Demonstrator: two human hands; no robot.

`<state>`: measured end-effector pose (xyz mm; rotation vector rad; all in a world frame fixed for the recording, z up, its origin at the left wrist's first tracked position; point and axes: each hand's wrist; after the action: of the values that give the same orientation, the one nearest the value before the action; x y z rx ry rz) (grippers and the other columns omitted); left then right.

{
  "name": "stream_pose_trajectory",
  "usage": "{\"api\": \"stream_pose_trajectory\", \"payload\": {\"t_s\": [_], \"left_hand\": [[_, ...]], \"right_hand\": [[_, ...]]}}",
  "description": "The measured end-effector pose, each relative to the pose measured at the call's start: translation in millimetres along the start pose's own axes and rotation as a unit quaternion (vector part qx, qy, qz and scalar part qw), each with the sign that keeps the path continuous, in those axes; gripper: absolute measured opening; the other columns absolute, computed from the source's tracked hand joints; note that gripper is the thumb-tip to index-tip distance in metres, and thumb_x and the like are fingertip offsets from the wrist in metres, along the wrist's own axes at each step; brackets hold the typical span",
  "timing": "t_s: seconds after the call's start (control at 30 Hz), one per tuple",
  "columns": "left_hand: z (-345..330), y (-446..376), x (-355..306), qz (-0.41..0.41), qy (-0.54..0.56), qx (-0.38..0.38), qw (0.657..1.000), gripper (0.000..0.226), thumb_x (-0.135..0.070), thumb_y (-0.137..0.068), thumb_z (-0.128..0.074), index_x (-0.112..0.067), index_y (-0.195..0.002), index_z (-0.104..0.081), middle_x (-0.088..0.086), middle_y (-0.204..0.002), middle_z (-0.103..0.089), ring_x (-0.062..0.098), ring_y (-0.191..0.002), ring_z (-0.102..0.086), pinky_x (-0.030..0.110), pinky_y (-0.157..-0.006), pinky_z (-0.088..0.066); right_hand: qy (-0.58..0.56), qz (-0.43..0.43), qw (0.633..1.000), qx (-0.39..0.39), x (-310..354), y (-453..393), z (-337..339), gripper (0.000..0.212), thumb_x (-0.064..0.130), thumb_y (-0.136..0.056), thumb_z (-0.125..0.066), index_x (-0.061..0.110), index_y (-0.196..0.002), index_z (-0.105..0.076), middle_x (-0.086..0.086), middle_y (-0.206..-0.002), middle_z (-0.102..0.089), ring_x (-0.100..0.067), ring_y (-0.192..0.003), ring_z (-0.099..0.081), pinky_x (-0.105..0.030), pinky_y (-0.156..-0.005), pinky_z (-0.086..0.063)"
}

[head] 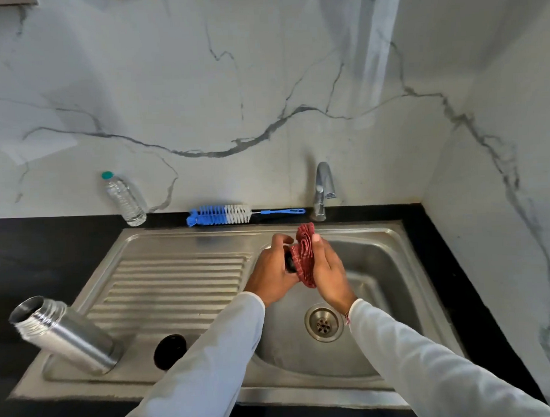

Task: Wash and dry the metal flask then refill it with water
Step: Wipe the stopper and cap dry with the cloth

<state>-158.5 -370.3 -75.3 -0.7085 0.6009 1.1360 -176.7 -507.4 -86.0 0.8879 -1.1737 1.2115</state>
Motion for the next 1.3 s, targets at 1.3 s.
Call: {"api": "stream_pose_trajectory", "payload": {"t_s": [1.3], "left_hand": [[-14.8,-16.6,-21.9,0.253,0.432,0.091,0.861,0.033,-0.013,-0.108,-0.039,-0.002,-0.082,-0.056,0.008,-0.061,-0.050,0.014,-0.048,-0.041,0.029,-0.049,-0.033]], "right_hand": [[0.150,0.326,0.933,0.028,-4.0,-6.5,42.4,0.042,0.039,-0.090,-0.061,0.006,-0.116,-0.065,0.003,-0.094,-0.062,-0.005,-0.080,-0.059,-0.015,-0.077,-0.048]]}}
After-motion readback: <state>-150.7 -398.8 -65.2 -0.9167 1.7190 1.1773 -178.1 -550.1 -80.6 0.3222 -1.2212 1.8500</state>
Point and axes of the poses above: each hand's wrist, its own y-axis away from the middle knuckle, its own z-axis out of the back of the hand, x = y × z
